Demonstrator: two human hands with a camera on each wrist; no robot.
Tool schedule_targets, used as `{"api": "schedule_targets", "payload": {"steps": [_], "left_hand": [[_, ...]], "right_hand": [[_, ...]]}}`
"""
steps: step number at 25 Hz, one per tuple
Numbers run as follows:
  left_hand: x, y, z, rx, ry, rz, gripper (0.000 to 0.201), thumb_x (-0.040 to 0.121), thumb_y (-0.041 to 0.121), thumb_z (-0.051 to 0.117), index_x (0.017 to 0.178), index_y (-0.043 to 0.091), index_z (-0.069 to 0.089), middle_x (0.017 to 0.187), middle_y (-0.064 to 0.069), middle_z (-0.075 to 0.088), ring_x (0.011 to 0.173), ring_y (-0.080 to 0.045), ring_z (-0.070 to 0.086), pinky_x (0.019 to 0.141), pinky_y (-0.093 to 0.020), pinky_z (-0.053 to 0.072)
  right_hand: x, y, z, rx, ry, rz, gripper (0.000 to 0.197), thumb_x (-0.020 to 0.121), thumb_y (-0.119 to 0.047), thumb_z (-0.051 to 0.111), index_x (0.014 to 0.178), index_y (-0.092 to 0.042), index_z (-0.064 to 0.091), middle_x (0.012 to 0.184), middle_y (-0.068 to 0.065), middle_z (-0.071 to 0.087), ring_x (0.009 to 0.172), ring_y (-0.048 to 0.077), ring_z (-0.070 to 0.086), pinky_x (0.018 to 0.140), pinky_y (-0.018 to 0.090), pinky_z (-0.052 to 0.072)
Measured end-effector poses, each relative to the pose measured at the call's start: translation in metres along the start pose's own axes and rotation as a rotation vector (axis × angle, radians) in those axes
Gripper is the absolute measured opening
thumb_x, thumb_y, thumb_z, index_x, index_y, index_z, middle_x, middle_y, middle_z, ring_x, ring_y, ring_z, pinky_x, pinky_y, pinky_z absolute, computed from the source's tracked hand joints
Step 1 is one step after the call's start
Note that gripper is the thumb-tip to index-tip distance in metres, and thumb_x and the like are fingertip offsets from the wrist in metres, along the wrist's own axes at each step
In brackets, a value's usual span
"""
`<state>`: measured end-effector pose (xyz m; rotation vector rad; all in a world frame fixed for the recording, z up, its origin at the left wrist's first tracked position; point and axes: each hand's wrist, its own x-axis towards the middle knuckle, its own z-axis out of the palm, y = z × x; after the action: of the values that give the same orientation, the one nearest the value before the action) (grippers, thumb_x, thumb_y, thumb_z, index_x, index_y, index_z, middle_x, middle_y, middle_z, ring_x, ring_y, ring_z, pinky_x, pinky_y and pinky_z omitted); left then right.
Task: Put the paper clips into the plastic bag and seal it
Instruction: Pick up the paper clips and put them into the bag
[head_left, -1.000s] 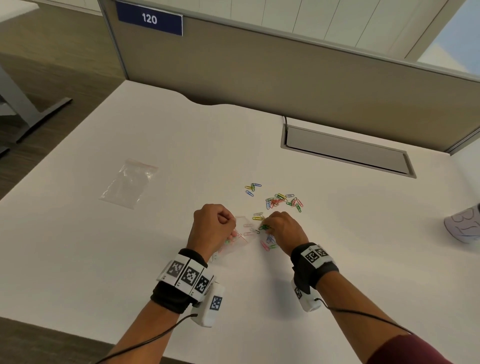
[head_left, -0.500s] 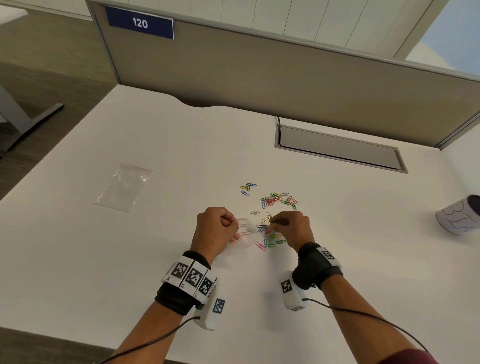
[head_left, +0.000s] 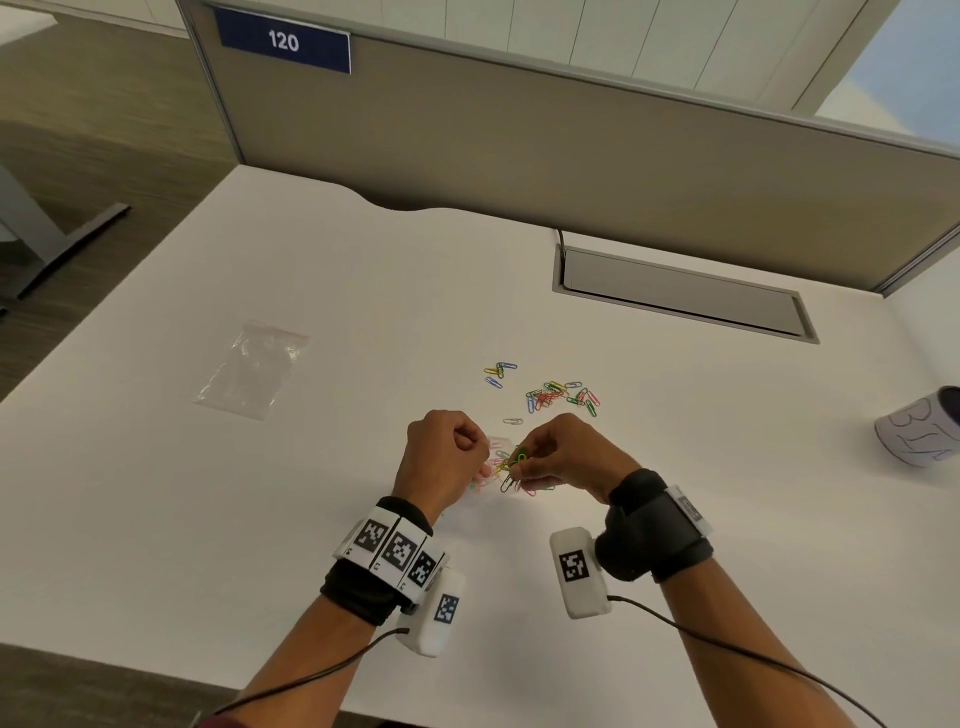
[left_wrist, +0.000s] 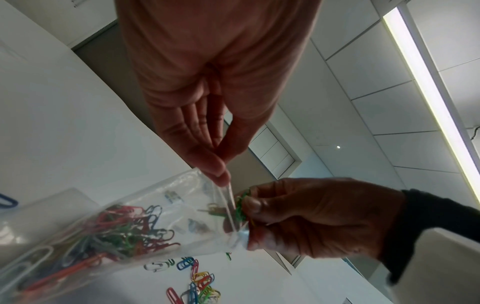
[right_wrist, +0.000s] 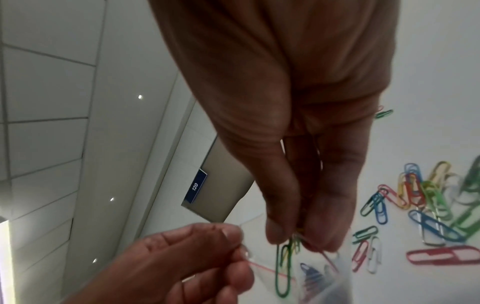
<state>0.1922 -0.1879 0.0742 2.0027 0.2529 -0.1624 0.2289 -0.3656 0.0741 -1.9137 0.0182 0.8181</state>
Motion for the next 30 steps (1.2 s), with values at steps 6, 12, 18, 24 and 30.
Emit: {"api": "schedule_targets", "payload": {"steps": [6,12,18,24,30], "left_hand": [[-0.002,-0.001,0.004,0.015,-0.027,0.013,0.005,0.084,0.008,0.070,0.086,0.003,0.070,0.072,-0.013,0.074,0.060,-0.018,0.074,0.067,-0.036,0.063],[0.000,-0.002,0.002,0.010,-0.003,0.012,0.003,0.084,0.008,0.070,0.083,0.005,0.070,0.068,-0.012,0.074,0.058,-0.017,0.073,0.069,-0.038,0.063],[-0.001,-0.002,0.003,0.001,-0.006,0.012,0.003,0.083,0.007,0.069,0.082,0.004,0.070,0.066,-0.011,0.074,0.057,-0.017,0.073,0.071,-0.039,0.063],[-0.003,-0.006,-0.016,-0.035,0.040,0.009,0.006,0.082,0.001,0.066,0.076,0.001,0.069,0.061,-0.011,0.073,0.055,-0.018,0.072,0.067,-0.039,0.063],[-0.003,-0.007,-0.031,-0.034,0.089,0.013,0.007,0.082,0.002,0.066,0.075,0.002,0.069,0.060,-0.008,0.073,0.053,-0.017,0.072,0.065,-0.037,0.063]], "right_hand": [[0.004,-0.008,0.011,-0.112,0.077,-0.087,0.016,0.084,-0.006,0.069,0.098,0.002,0.070,0.095,0.022,0.073,0.086,0.029,0.073,0.085,0.037,0.059],[0.001,-0.008,0.017,-0.306,0.149,-0.136,0.020,0.092,-0.015,0.058,0.105,-0.005,0.071,0.101,0.014,0.073,0.092,0.024,0.070,0.082,0.032,0.059],[-0.002,-0.001,0.010,-0.460,0.226,-0.222,0.026,0.086,-0.004,0.058,0.101,-0.019,0.074,0.104,-0.001,0.074,0.091,0.014,0.064,0.076,0.020,0.049],[0.006,0.057,-0.008,-0.648,0.361,0.050,0.066,0.069,-0.017,0.082,0.127,-0.009,0.051,0.122,0.014,0.053,0.114,0.033,0.050,0.092,0.039,0.048],[0.035,0.066,0.018,-0.512,0.407,-0.113,0.042,0.074,-0.002,0.076,0.113,-0.008,0.062,0.109,0.015,0.056,0.101,0.035,0.059,0.082,0.034,0.051]]}}
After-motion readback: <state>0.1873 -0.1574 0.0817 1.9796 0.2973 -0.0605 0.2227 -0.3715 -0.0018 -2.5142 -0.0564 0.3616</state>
